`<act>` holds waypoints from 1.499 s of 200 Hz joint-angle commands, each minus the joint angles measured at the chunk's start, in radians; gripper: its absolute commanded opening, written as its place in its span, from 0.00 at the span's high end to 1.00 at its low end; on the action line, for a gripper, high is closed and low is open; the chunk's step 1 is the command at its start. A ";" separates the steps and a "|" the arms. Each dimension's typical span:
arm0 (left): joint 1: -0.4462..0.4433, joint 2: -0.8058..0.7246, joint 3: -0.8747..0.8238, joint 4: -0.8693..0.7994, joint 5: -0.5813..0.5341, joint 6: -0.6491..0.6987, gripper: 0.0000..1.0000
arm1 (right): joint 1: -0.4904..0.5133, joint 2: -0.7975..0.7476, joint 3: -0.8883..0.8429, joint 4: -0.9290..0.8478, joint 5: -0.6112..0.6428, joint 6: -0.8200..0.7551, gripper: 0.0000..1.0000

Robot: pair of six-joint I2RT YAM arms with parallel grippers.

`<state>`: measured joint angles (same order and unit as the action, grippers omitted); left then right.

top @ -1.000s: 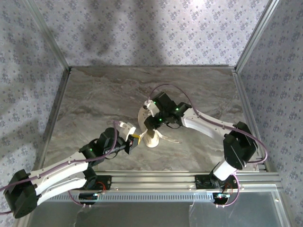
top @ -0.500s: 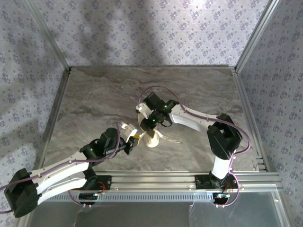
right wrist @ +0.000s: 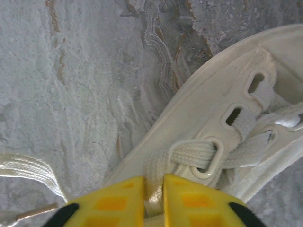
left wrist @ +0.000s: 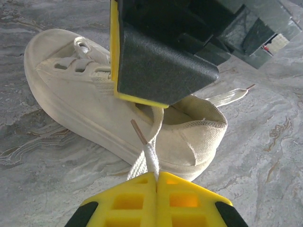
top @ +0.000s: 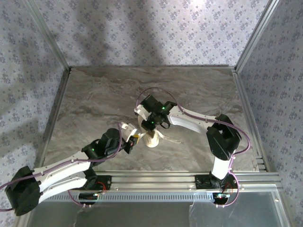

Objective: Tie the shoes

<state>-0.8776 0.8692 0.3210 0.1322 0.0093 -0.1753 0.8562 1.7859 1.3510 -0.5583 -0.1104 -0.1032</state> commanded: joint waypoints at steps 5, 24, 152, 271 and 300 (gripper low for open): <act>-0.003 0.025 0.009 0.066 -0.011 0.037 1.00 | -0.003 -0.026 0.001 -0.009 0.042 -0.006 0.93; -0.003 0.044 0.022 0.075 -0.007 0.055 1.00 | -0.016 -0.045 0.004 -0.003 0.000 -0.002 0.96; 0.083 0.224 0.105 0.235 0.120 0.175 1.00 | -0.096 -0.060 0.049 -0.038 -0.199 0.016 1.00; 0.109 0.386 0.179 0.269 0.071 0.153 1.00 | -0.128 -0.042 0.048 -0.038 -0.241 0.026 1.00; 0.121 0.383 0.167 0.295 0.056 0.133 1.00 | -0.134 -0.043 0.038 -0.036 -0.274 0.028 1.00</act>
<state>-0.7677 1.2587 0.4744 0.3706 0.0841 -0.0242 0.7292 1.7447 1.3735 -0.5728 -0.3359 -0.0937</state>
